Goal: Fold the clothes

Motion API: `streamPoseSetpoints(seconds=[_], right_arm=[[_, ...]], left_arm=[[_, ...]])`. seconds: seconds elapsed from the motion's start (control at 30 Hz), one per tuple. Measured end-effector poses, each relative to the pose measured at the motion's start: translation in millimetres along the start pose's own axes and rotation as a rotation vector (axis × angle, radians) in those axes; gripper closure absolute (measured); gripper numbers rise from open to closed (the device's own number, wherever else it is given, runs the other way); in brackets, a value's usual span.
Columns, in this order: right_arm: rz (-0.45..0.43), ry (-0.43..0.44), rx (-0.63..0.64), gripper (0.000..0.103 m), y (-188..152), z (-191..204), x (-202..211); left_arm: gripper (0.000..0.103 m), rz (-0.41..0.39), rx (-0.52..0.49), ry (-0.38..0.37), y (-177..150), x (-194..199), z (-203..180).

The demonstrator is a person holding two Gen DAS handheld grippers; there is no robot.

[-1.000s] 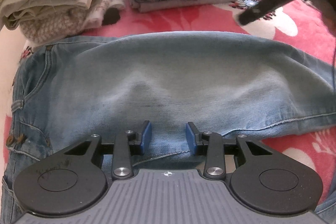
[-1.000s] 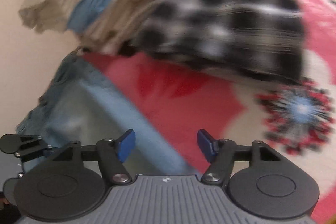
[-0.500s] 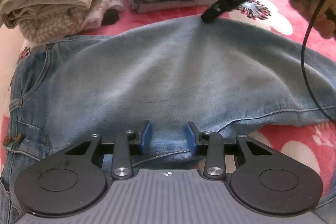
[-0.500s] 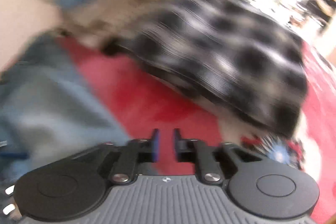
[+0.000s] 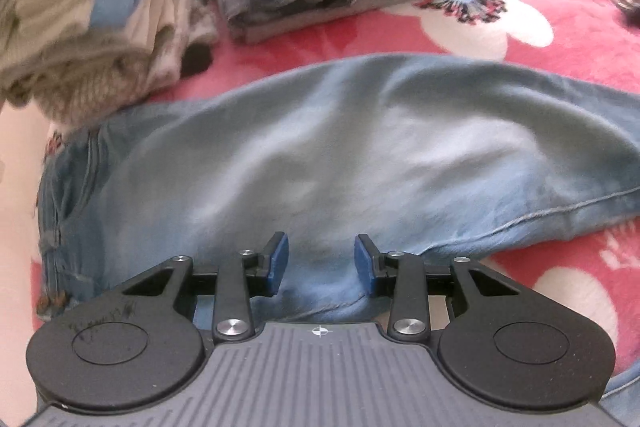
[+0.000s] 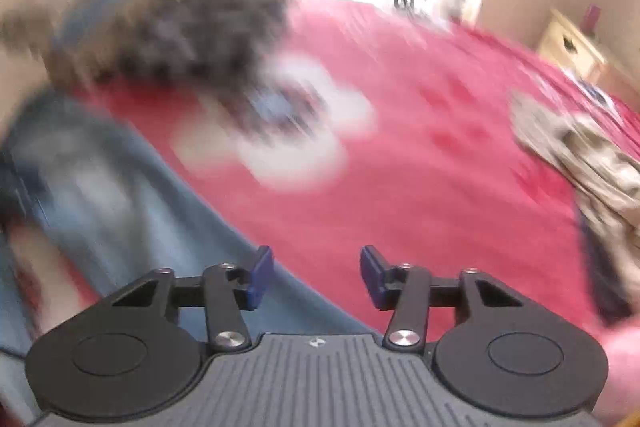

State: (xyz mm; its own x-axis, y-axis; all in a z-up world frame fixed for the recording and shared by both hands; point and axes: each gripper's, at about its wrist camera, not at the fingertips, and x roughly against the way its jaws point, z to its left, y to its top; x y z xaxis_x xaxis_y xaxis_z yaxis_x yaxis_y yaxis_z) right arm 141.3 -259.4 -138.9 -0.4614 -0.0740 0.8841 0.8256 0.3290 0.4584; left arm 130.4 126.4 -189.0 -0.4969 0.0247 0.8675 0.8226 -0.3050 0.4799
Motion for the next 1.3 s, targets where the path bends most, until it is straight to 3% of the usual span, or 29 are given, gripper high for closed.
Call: streamPoseSetpoints(seconds=[0.1, 0.2, 0.33, 0.4, 0.47, 0.5, 0.6, 0.63, 0.77, 0.93, 1.03, 1.17, 1.23, 1.3], right_arm=[[0.118, 0.028, 0.006, 0.049, -17, -51, -15], [0.187, 0.108, 0.022, 0.049, -20, -76, -39], [0.304, 0.192, 0.123, 0.049, -26, -69, -70], [0.356, 0.192, 0.184, 0.049, -32, -64, -83], [0.365, 0.202, 0.213, 0.054, -36, -60, -85], [0.367, 0.206, 0.222, 0.064, -36, -59, -83], [0.366, 0.16, 0.308, 0.092, -40, -46, -77], [0.357, 0.142, 0.339, 0.093, -39, -43, -73], [0.289, 0.066, 0.421, 0.095, -26, -40, -51], [0.21, 0.016, 0.427, 0.095, 18, -65, -35], [0.198, -0.004, 0.438, 0.095, 43, -76, -44], [0.251, -0.02, 0.414, 0.094, 48, -84, -82], [0.281, -0.109, 0.436, 0.086, 43, -88, -107], [0.328, -0.258, 0.524, 0.078, 26, -90, -128]], left_arm=[[0.067, -0.01, -0.044, -0.017, 10, 2, -23], [0.067, -0.016, -0.098, -0.032, 20, 2, -54], [0.067, -0.04, -0.196, -0.049, 33, 1, -99], [0.067, -0.051, -0.25, -0.053, 40, 0, -117], [0.067, -0.046, -0.294, -0.062, 47, -4, -130], [0.067, -0.038, -0.309, -0.071, 50, -7, -135], [0.067, -0.006, -0.355, -0.067, 55, -19, -148], [0.067, -0.002, -0.371, -0.061, 56, -23, -151], [0.067, 0.012, -0.384, -0.048, 62, -29, -159], [0.067, 0.023, -0.407, -0.033, 71, -27, -162], [0.067, 0.013, -0.435, -0.025, 80, -29, -165], [0.067, 0.003, -0.454, 0.009, 100, -38, -173], [0.067, 0.019, -0.439, 0.013, 108, -45, -175], [0.067, 0.037, -0.444, 0.024, 111, -52, -179]])
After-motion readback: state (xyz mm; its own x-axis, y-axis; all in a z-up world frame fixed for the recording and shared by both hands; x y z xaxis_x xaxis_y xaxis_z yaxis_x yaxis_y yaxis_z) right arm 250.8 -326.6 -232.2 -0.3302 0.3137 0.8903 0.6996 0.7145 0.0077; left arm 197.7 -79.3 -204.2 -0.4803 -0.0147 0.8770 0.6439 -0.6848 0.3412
